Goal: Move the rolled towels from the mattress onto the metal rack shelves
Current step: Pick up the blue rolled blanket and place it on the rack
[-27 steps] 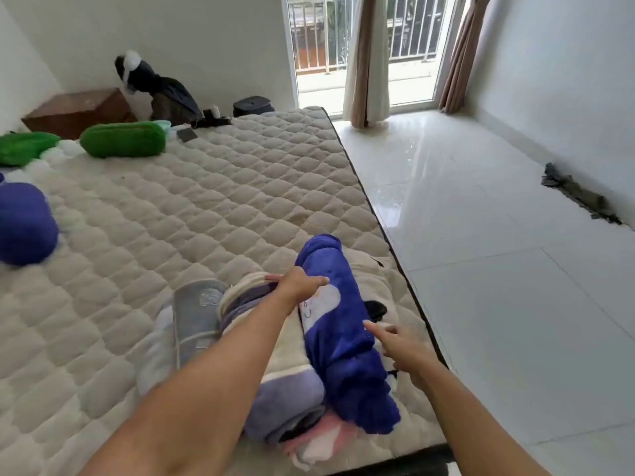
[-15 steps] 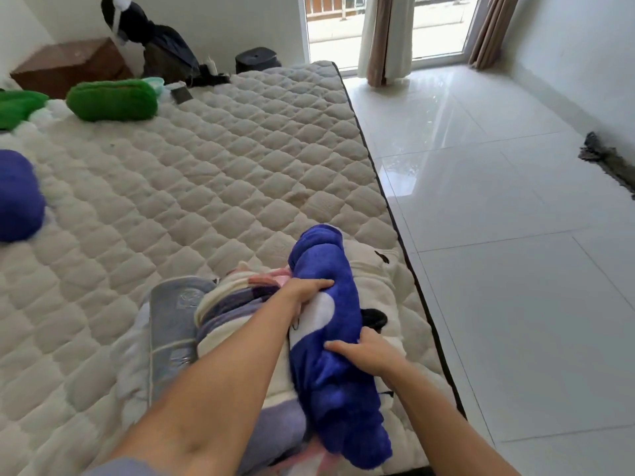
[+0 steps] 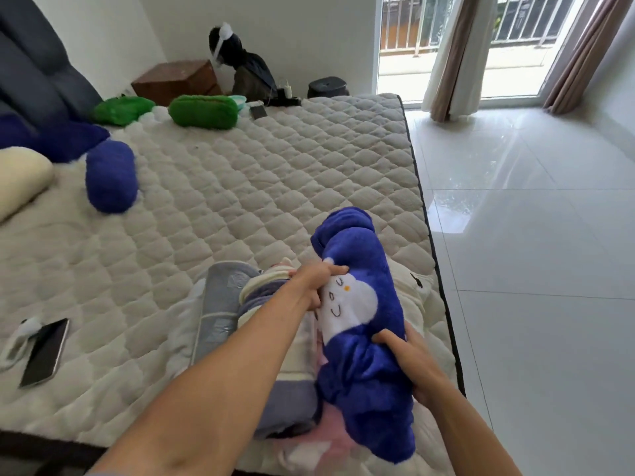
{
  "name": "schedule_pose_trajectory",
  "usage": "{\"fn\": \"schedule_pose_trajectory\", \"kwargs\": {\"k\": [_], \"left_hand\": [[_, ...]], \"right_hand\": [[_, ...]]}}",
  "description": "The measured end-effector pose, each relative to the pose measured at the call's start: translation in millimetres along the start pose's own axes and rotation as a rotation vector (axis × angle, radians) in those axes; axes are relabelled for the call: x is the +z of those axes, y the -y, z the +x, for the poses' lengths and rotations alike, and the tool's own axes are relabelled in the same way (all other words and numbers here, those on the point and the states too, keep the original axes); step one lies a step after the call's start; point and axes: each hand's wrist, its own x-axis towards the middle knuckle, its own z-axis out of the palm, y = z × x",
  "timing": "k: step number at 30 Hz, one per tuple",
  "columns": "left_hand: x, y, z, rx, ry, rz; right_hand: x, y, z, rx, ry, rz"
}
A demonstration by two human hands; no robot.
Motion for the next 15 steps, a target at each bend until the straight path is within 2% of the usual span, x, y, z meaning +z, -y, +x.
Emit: {"fn": "schedule_pose_trajectory", "kwargs": {"k": [8,15], "left_hand": [[-52,13,-117,0.243,-0.131,-0.135],[-131,120,-262,0.314,-0.334,-0.276]], "right_hand": [[14,45,-64,-0.282,0.208,-0.161],[79,41,-145,-0.468,0.512,-0.412]]}}
